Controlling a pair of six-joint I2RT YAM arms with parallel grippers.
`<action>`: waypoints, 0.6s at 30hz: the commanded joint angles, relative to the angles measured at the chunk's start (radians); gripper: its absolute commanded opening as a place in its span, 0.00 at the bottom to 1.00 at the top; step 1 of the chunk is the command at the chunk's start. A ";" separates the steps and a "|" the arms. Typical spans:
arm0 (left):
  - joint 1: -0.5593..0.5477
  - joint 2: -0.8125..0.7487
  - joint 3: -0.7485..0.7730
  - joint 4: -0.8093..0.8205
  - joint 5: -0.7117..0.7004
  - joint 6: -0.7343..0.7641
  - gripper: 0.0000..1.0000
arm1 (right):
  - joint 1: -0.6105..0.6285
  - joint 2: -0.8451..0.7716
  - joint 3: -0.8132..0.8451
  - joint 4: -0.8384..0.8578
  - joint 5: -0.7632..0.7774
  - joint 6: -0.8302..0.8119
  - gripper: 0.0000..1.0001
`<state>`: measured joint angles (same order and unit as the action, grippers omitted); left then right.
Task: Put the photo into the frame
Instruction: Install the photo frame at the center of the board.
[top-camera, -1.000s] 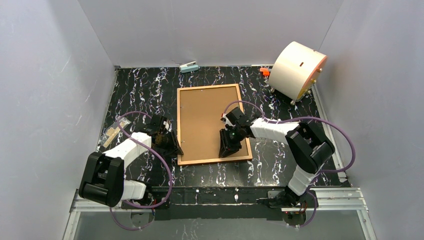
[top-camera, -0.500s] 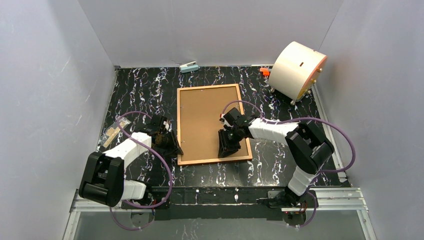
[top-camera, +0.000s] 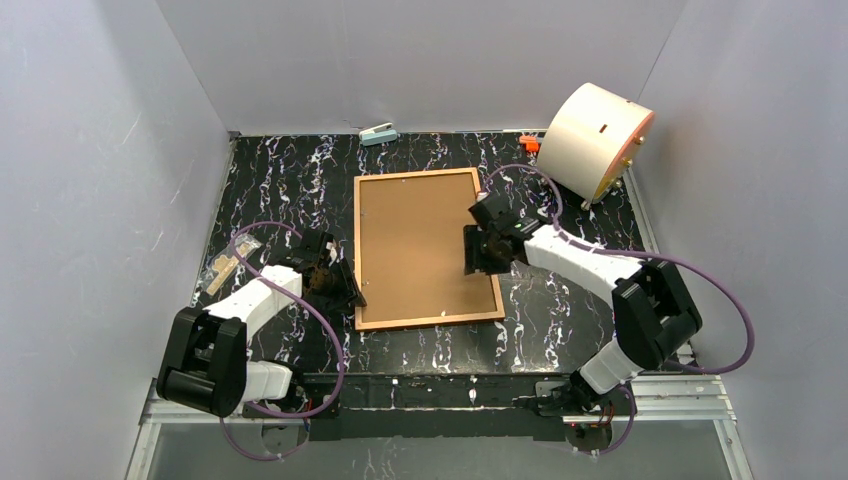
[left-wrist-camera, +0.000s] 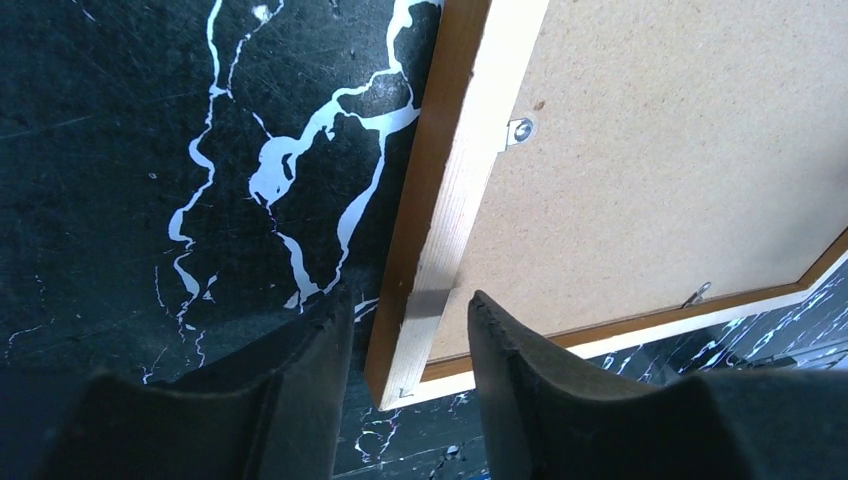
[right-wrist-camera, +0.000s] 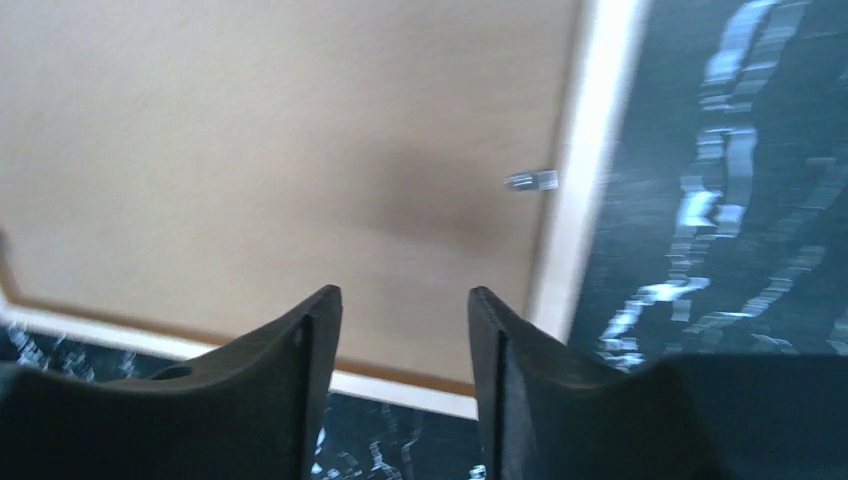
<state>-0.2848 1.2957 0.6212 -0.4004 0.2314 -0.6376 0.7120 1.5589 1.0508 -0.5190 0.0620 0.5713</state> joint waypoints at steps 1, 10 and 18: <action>-0.005 -0.037 0.008 -0.018 -0.025 -0.012 0.46 | -0.103 -0.049 0.005 -0.063 0.188 -0.022 0.63; -0.005 0.015 0.077 0.021 -0.072 -0.004 0.62 | -0.258 0.025 -0.003 0.036 0.010 -0.105 0.70; 0.000 0.138 0.222 0.059 -0.152 0.012 0.73 | -0.278 0.162 0.115 0.079 -0.025 -0.127 0.64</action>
<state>-0.2848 1.3911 0.7704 -0.3584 0.1467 -0.6437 0.4458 1.6760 1.0782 -0.4915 0.0654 0.4702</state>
